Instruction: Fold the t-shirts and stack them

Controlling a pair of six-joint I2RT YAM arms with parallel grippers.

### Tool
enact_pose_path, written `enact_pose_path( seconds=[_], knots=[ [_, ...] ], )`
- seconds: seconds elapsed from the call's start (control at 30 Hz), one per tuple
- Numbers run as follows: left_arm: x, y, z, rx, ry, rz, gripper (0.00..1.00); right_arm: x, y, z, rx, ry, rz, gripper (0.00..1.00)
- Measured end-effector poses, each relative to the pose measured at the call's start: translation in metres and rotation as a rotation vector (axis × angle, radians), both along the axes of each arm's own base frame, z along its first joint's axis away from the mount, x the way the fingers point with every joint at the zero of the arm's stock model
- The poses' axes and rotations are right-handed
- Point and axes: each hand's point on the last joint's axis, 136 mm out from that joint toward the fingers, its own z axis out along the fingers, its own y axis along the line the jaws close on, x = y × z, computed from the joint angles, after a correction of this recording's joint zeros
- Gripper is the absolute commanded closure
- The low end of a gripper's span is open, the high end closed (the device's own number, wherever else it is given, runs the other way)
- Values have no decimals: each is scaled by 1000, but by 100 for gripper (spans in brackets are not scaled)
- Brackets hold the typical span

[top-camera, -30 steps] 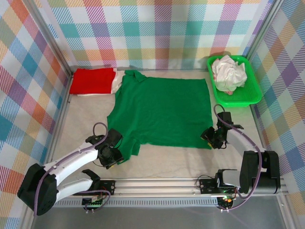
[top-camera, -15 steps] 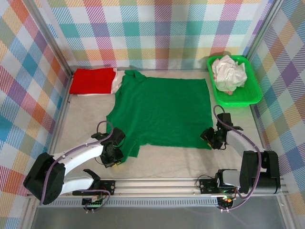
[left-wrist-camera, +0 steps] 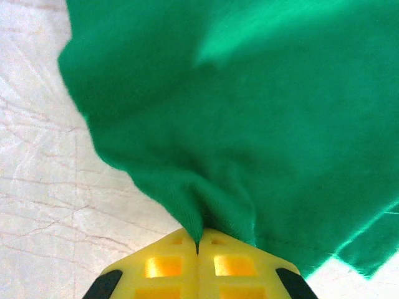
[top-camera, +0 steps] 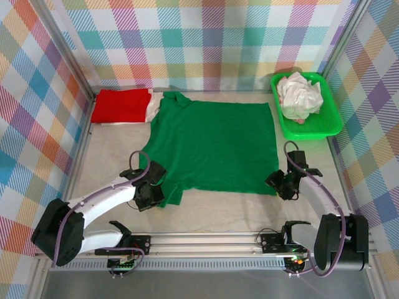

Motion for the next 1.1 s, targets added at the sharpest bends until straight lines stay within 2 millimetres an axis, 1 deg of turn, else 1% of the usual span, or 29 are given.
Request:
enact_pose_path(
  seconds=[0.1, 0.27, 0.4, 0.47, 0.53, 0.57, 0.7, 0.8, 0.83, 0.97, 1.1],
  knots=[
    [2, 1, 2, 4, -16, -2, 100, -3, -5, -2, -2, 21, -26, 46],
    [5, 2, 4, 8, -37, 0, 100, -7, -1, -13, 21, 62, -33, 47],
    [7, 3, 9, 2, -63, 2, 100, -7, -1, -19, 31, 84, -52, 51],
    [8, 3, 10, 4, -71, 3, 100, -9, -2, -21, 29, 99, -62, 57],
    [9, 4, 10, 8, -78, 4, 100, -11, -5, -24, 25, 121, -76, 70],
    [10, 4, 11, 9, -81, 5, 100, -13, -6, -25, 21, 134, -86, 75],
    [13, 5, 15, 2, -109, 8, 100, -17, -10, -25, 13, 153, -111, 89],
    [17, 6, 23, 4, -141, 14, 100, -15, -10, -21, 11, 128, -110, 97],
    [20, 7, 27, 3, -160, 16, 100, -10, -7, -19, 24, 97, -104, 98],
    [24, 11, 44, -11, -235, 31, 100, 4, -2, -3, 45, -9, -81, 100],
    [18, 16, 55, -23, -264, 34, 100, 8, 1, 16, 58, -96, -73, 100]
  ],
)
